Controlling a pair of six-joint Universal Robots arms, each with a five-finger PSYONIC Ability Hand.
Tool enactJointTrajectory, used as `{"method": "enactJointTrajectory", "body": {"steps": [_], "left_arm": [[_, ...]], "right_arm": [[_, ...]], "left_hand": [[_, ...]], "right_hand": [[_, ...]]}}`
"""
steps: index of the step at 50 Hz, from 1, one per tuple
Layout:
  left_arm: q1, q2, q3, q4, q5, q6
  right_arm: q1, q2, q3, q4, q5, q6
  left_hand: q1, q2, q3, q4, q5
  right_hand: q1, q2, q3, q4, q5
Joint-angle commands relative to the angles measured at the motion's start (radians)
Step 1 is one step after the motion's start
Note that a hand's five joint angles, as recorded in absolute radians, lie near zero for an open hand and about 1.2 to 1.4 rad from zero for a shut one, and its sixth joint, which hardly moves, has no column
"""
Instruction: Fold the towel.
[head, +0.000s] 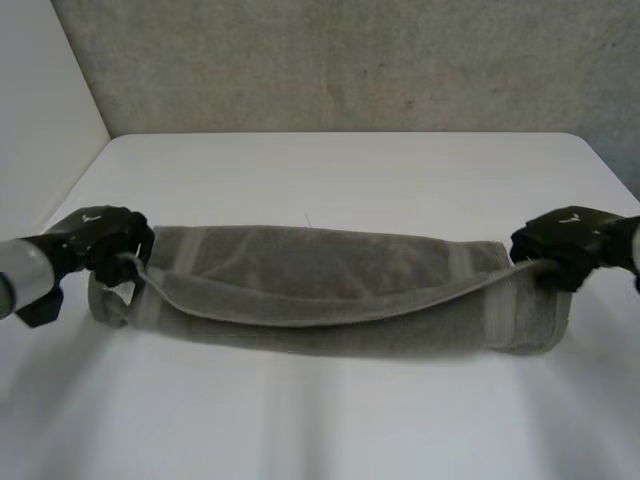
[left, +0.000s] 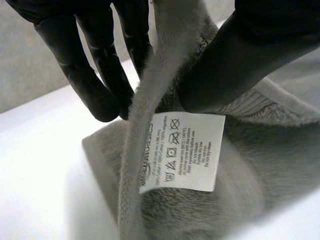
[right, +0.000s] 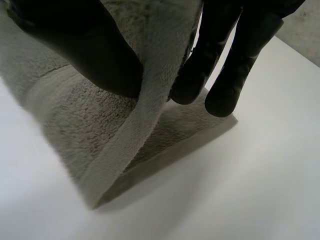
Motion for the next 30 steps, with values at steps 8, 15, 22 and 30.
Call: {"method": "enactJointTrajectory", "body": {"steps": [8, 15, 22, 30], "left_arm": [[-0.093, -0.391, 0.458, 0.007, -0.229, -0.162], [-0.128, -0.540, 0.633, 0.002, -0.340, -0.177], [-0.148, -0.594, 0.693, 0.013, -0.346, -0.189], [-0.172, -0.638, 0.746, 0.033, -0.349, -0.232]], "right_arm": [[0.092, 0.292, -0.285, -0.247, 0.128, 0.278], [0.141, 0.418, -0.376, -0.312, 0.230, 0.290], [0.174, 0.473, -0.399, -0.373, 0.242, 0.293], [0.189, 0.504, -0.397, -0.456, 0.331, 0.293]], "left_hand": [[-0.057, -0.095, -0.172, -0.149, -0.289], [-0.077, -0.115, -0.193, -0.169, -0.310], [-0.130, -0.168, -0.246, -0.222, -0.363], [-0.142, -0.180, -0.257, -0.234, -0.374]], "right_hand": [[0.070, 0.069, 0.066, 0.056, 0.052], [0.070, 0.069, 0.066, 0.056, 0.052], [0.070, 0.069, 0.066, 0.056, 0.052], [0.070, 0.069, 0.066, 0.056, 0.052]]}}
